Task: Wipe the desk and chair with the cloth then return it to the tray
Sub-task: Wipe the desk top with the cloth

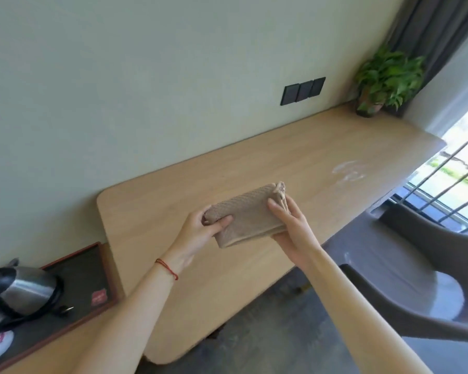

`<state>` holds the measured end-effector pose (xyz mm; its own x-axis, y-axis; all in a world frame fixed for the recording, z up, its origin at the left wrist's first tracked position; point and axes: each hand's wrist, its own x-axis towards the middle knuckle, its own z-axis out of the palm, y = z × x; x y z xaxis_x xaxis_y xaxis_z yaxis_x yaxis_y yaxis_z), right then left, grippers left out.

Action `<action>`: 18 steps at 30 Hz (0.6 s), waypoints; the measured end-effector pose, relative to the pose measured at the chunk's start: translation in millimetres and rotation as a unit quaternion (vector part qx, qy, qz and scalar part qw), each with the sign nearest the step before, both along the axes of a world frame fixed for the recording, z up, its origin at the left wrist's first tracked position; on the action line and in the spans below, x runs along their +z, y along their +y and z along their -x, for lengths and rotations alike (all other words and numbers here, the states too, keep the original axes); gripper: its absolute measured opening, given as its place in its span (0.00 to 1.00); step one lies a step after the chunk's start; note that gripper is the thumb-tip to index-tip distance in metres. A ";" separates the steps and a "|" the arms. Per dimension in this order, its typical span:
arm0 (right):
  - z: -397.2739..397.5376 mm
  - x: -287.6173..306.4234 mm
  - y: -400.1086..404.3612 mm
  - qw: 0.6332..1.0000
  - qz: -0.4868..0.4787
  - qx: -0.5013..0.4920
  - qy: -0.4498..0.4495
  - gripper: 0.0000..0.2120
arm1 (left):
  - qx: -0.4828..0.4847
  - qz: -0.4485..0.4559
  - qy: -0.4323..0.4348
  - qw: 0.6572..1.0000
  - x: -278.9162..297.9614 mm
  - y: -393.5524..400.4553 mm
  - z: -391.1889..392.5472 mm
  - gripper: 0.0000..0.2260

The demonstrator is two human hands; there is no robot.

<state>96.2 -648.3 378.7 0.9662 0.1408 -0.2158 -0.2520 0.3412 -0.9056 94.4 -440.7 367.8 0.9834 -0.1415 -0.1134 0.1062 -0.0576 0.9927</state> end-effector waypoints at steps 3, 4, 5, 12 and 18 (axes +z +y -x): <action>-7.9 -23.1 -66.2 0.999 0.025 0.008 0.030 0.32 | 0.053 0.060 0.063 0.995 -25.5 -88.9 -7.6 0.06; -11.6 -30.2 -88.3 0.998 0.049 0.008 0.029 0.34 | 0.055 0.068 0.089 0.992 -34.4 -113.5 -10.8 0.07; -16.5 -35.4 -108.7 0.997 0.073 0.006 0.025 0.36 | 0.057 0.063 0.110 0.990 -43.7 -134.7 -15.6 0.08; -104.2 -60.5 -215.6 0.976 0.215 0.026 0.003 0.41 | -0.008 -0.095 0.136 0.986 -94.7 -231.9 -82.3 0.16; -199.5 -79.4 -266.3 0.928 0.355 0.115 -0.020 0.39 | -0.051 -0.139 0.171 0.974 -119.1 -312.6 -150.8 0.16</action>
<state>295.7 -914.7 299.3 0.9374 0.1813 -0.2974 -0.2049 -0.4035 -0.8918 245.1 -753.3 248.7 0.8639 -0.1545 -0.4793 0.4069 -0.3464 0.8452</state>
